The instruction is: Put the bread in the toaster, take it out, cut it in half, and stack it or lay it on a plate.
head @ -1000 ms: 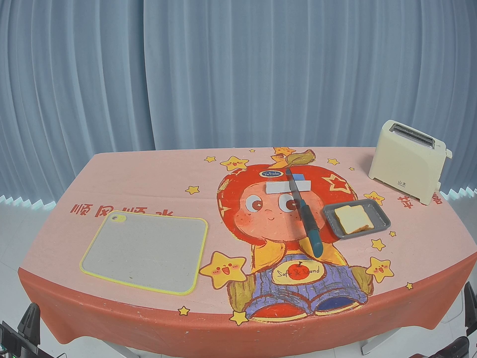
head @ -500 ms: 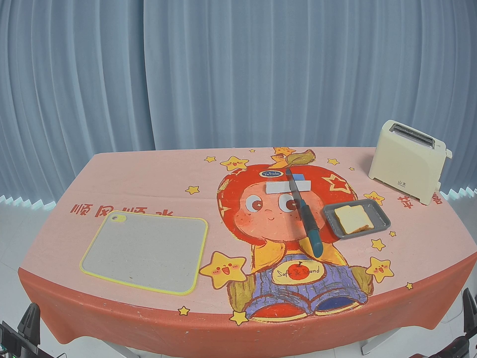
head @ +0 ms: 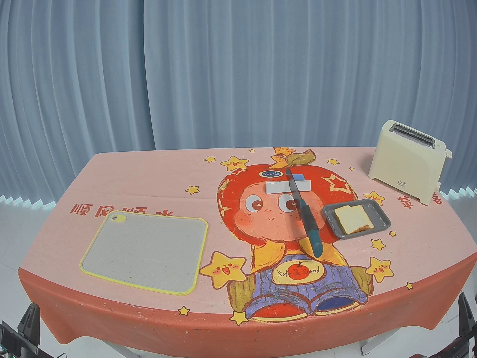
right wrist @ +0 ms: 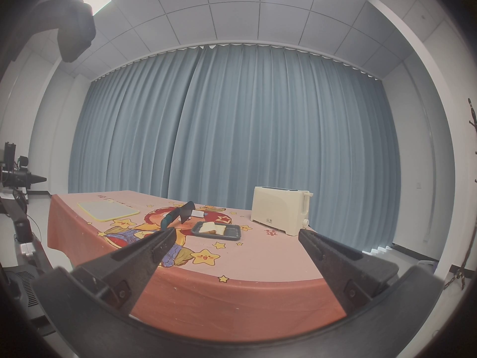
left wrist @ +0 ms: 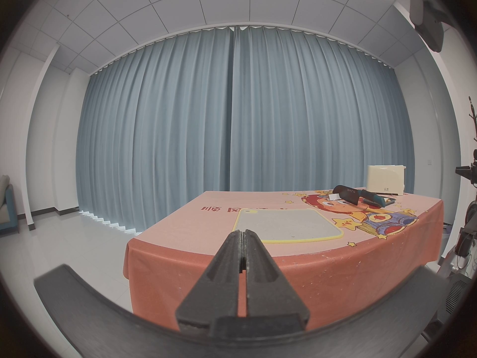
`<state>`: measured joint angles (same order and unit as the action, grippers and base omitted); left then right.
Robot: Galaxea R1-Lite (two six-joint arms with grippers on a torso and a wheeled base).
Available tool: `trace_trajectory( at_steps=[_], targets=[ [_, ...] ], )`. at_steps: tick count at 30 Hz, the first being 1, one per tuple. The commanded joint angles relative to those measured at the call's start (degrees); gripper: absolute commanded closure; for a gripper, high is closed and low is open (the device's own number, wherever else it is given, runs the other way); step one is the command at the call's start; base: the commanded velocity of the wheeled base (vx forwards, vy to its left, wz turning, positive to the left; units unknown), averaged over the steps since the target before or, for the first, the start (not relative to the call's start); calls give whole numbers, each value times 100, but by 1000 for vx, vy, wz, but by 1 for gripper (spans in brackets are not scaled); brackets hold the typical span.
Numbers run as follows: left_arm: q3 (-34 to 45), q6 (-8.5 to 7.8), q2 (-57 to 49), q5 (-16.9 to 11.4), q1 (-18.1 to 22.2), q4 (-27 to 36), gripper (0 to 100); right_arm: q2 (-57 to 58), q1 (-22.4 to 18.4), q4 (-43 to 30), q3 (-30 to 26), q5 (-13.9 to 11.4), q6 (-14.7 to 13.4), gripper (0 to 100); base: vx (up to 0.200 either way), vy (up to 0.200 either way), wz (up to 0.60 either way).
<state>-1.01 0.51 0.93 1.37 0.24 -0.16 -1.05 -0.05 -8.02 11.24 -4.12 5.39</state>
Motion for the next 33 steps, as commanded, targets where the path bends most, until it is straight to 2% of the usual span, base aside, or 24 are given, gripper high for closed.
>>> trace_trajectory(
  at_steps=[1,4,10,16,21,27,30,33],
  targets=[
    [101,2,-93,4,2,-2,100,105,5,-50,27,-10,24,0,0,0,0],
    [101,2,-93,4,2,-2,100,105,5,-42,-25,25,15,0,0,0,0],
    [101,2,-93,4,2,-2,100,105,5,46,-113,333,6,0,0,0,0],
    [101,2,-93,4,2,-2,100,105,5,301,-333,351,6,0,0,0,0],
    [101,2,-93,4,2,-2,100,105,5,1523,-1124,315,-29,0,0,0,0],
    [101,2,-93,4,2,-2,100,105,5,1470,-1124,289,-91,0,0,0,0],
    [101,2,-93,4,2,-2,100,105,5,1171,-1124,289,-82,0,0,0,0],
    [101,2,-93,4,2,-2,100,105,5,987,-1124,315,-266,0,0,0,0]
  ],
)
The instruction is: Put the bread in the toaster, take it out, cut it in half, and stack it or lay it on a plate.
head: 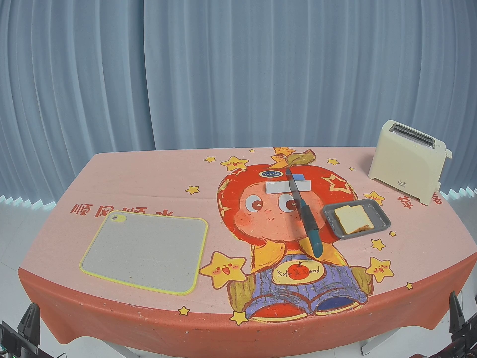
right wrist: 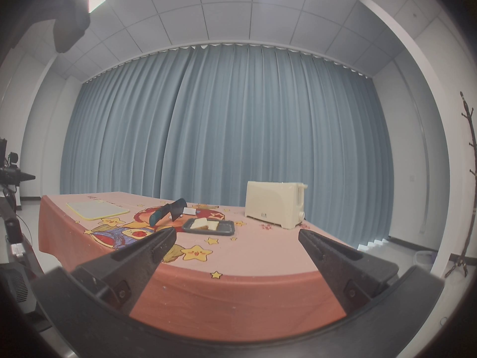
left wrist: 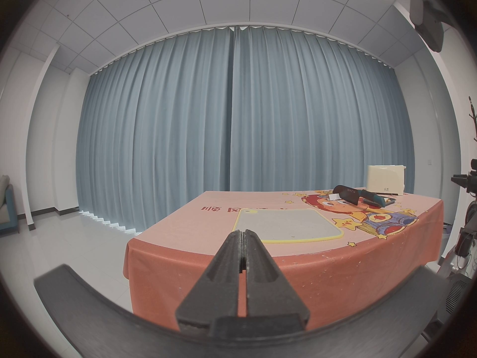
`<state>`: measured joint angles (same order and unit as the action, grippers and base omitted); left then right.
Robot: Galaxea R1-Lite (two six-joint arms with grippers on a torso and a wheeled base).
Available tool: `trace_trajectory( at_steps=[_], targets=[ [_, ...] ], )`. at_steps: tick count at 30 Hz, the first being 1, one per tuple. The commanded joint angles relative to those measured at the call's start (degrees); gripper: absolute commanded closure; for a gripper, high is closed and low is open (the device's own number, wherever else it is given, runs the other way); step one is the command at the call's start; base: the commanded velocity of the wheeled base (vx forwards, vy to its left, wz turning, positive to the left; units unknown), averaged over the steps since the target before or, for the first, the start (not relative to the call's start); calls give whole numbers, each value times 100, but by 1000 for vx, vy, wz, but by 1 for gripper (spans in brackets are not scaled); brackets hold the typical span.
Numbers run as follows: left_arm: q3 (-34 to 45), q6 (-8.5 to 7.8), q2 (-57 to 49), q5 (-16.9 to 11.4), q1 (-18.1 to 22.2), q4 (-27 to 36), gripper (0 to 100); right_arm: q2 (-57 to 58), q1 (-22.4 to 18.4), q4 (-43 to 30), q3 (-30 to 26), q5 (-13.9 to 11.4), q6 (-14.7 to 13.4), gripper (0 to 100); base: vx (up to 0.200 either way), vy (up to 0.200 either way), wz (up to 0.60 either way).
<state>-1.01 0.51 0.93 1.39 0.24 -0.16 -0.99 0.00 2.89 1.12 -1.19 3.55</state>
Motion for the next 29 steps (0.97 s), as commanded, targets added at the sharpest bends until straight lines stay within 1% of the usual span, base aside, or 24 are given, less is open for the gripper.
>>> trace_trajectory(
  at_steps=[1,3,5,8,29],
  targets=[
    [101,2,-93,2,2,-2,100,90,9,-183,-112,40,-135,0,0,0,0],
    [101,2,-93,2,2,-2,100,90,9,-263,-112,67,-188,0,0,0,0],
    [101,2,-93,2,2,-2,100,90,9,-315,-112,84,-320,0,0,0,0],
    [101,2,-93,2,2,-2,100,90,9,-289,-112,93,-381,0,0,0,0],
    [101,2,-93,2,2,-2,100,99,9,-280,-112,128,-478,0,0,0,0]
  ],
)
